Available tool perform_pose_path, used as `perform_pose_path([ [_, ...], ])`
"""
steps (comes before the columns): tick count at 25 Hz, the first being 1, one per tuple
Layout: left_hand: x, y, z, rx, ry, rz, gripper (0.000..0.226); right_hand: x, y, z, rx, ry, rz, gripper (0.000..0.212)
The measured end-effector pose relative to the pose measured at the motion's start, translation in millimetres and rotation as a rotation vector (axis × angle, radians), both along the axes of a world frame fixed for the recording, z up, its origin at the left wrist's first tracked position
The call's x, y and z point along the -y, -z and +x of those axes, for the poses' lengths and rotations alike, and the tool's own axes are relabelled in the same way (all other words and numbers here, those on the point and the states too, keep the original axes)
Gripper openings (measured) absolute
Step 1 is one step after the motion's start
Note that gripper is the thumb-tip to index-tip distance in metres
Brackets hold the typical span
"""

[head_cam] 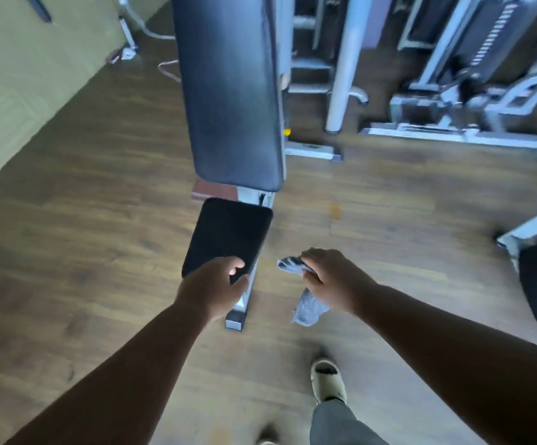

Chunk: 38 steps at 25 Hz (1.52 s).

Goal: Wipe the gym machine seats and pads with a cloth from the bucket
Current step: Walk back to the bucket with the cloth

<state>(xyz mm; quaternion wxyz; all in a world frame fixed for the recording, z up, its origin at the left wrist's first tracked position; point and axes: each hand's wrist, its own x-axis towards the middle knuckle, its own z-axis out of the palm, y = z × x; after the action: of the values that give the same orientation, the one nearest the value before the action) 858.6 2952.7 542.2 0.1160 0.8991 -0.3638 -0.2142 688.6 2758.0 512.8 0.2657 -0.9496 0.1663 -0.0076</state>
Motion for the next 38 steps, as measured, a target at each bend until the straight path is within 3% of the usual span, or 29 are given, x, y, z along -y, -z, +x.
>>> perform_pose_path([
  [8, 33.2, -58.1, -122.5, -0.026, 0.474, -0.036, 0.034, -62.7, -60.6, -209.1, -0.051, 0.463, -0.023, 0.011],
  [15, 103.4, -88.1, -290.4, -0.010, 0.837, -0.023, 0.037, -96.6, -80.1, -415.4, -0.010, 0.933, -0.086, 0.042],
  [20, 156.5, -105.5, -504.6, -0.005, 1.109, -0.051, 0.034, -122.1, -101.8, -607.4, 0.024, 1.243, -0.013, 0.049],
  [25, 181.0, -103.2, -733.7, -0.075, 1.228, -0.027, 0.032, -141.6, -107.2, -811.9, 0.046, 1.405, 0.172, 0.046],
  [29, 195.8, -101.8, -878.9, -0.093, 1.361, 0.006, 0.028, -144.5, -121.2, -935.6, 0.110, 1.598, 0.203, 0.022],
  [32, 220.5, -98.7, -955.2, -0.091, 1.464, 0.031, 0.030, -137.3, -124.2, -1005.1, 0.049, 1.632, 0.261, 0.061],
  [34, 250.3, -95.4, -1002.5, -0.052, 1.533, 0.053, 0.029, -125.1, -122.1, -1048.5, 0.021, 1.633, 0.303, 0.075],
  [38, 324.1, -94.1, -1102.1, -0.019, 1.675, 0.081, 0.031, -79.8, -112.0, -1132.3, 0.043, 1.708, 0.280, 0.066],
])
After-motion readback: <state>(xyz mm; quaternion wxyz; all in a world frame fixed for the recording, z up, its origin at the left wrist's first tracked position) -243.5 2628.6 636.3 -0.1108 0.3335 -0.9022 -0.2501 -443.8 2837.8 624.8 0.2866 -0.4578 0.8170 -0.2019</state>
